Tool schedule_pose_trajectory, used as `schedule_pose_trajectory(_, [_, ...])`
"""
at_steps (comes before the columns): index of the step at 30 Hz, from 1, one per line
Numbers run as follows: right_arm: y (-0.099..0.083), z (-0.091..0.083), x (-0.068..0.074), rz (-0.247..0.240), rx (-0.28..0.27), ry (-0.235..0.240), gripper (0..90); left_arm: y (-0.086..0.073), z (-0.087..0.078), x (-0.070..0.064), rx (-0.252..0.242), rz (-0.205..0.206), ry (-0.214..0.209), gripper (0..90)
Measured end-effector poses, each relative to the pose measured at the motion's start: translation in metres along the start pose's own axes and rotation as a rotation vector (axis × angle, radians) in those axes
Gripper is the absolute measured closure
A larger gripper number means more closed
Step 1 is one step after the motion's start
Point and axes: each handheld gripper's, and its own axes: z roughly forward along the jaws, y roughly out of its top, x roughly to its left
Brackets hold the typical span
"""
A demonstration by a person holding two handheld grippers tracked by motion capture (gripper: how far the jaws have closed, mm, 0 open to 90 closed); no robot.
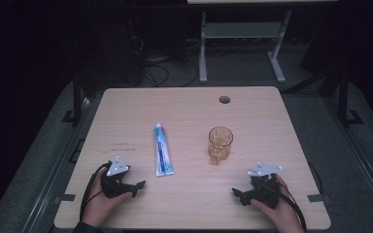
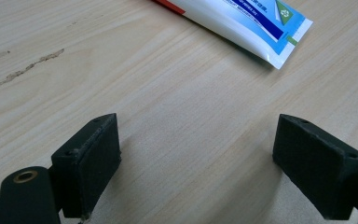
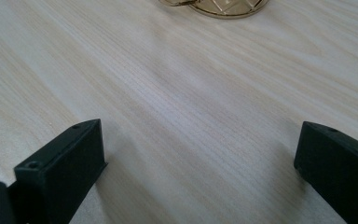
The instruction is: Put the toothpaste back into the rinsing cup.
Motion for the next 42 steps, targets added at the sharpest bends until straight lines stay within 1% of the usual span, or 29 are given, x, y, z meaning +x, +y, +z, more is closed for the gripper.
schedule_pose_trajectory(4, [0.0, 0.0, 0.0, 0.001, 0.0, -0.001, 0.9, 0.0, 0.0, 0.0, -0.001, 0.001, -0.001, 14.6])
schedule_pose_trajectory(5, [0.0, 0.0, 0.0, 0.004, 0.0, -0.004, 0.9, -0.001, -0.001, 0.0, -0.01, -0.001, 0.0, 17.7])
schedule_pose_trajectory(6, [0.0, 0.0, 0.0, 0.004, 0.001, -0.004, 0.9, 0.0, -0.002, 0.001, -0.009, 0.002, -0.004, 20.9])
schedule_pose_trajectory(9, [0.0, 0.0, 0.0, 0.004, 0.001, -0.003, 0.9, 0.001, -0.004, 0.002, -0.004, -0.007, -0.002, 28.7])
schedule_pose_trajectory(10, [0.0, 0.0, 0.0, 0.004, 0.001, -0.003, 0.9, 0.002, -0.006, 0.002, -0.005, -0.005, -0.013, 32.5])
schedule_pose_trajectory(12, [0.0, 0.0, 0.0, 0.003, 0.001, -0.003, 0.9, 0.003, -0.009, 0.002, -0.007, -0.016, -0.027, 36.4])
schedule_pose_trajectory(14, [0.0, 0.0, 0.0, 0.004, 0.001, -0.003, 0.9, 0.006, -0.013, 0.002, -0.025, -0.023, -0.038, 43.6])
schedule_pose_trajectory(15, [0.0, 0.0, 0.0, 0.004, 0.001, -0.003, 0.9, 0.006, -0.013, 0.002, -0.025, -0.023, -0.038, 45.8])
schedule_pose_trajectory(16, [0.0, 0.0, 0.0, 0.004, 0.0, -0.003, 0.9, 0.009, -0.016, 0.001, -0.035, -0.027, -0.036, 47.5])
schedule_pose_trajectory(17, [0.0, 0.0, 0.0, 0.004, 0.0, -0.003, 0.9, 0.009, -0.016, 0.001, -0.035, -0.027, -0.036, 50.5])
schedule_pose_trajectory(19, [0.0, 0.0, 0.0, 0.002, 0.0, -0.004, 0.9, 0.013, -0.018, 0.001, -0.042, -0.037, -0.055, 57.5])
schedule_pose_trajectory(22, [0.001, 0.001, 0.0, 0.002, -0.001, -0.003, 0.9, 0.02, -0.019, 0.002, -0.045, -0.053, -0.071, 71.7])
schedule_pose_trajectory(26, [0.001, 0.001, 0.0, 0.004, 0.0, -0.003, 0.9, 0.032, -0.018, 0.001, -0.054, -0.058, -0.098, 88.8])
schedule_pose_trajectory(27, [0.001, 0.001, 0.0, 0.003, -0.001, -0.003, 0.9, 0.034, -0.017, 0.001, -0.055, -0.06, -0.103, 90.0])
schedule_pose_trajectory(30, [0.001, 0.001, 0.0, 0.004, 0.0, -0.003, 0.9, 0.042, -0.012, -0.001, -0.047, -0.057, -0.118, 90.0])
schedule_pose_trajectory(31, [0.001, 0.001, 0.0, 0.004, 0.0, -0.003, 0.9, 0.042, -0.012, -0.001, -0.047, -0.057, -0.118, 90.0])
schedule_pose_trajectory(35, [0.001, 0.001, 0.0, 0.004, 0.0, -0.003, 0.9, 0.052, -0.006, -0.003, -0.055, -0.057, -0.142, 90.0])
schedule_pose_trajectory(36, [0.001, 0.001, 0.0, 0.004, 0.0, -0.003, 0.9, 0.052, -0.006, -0.003, -0.055, -0.057, -0.142, 90.0])
schedule_pose_trajectory(38, [0.001, 0.001, 0.0, 0.004, 0.0, -0.002, 0.9, 0.059, -0.002, -0.004, -0.063, -0.063, -0.154, 90.0])
schedule_pose_trajectory(39, [0.001, 0.001, 0.0, 0.004, 0.0, -0.002, 0.9, 0.059, -0.002, -0.004, -0.063, -0.063, -0.154, 90.0])
schedule_pose_trajectory(40, [0.001, 0.001, 0.0, 0.002, -0.001, -0.002, 0.9, 0.064, 0.002, -0.005, -0.068, -0.062, -0.162, 90.0])
schedule_pose_trajectory(41, [0.001, 0.001, 0.0, 0.002, -0.001, -0.002, 0.9, 0.064, 0.002, -0.005, -0.068, -0.062, -0.162, 90.0])
schedule_pose_trajectory(42, [0.001, 0.001, 0.0, 0.001, -0.001, -0.001, 0.9, 0.069, 0.007, -0.006, -0.072, -0.054, -0.173, 89.8])
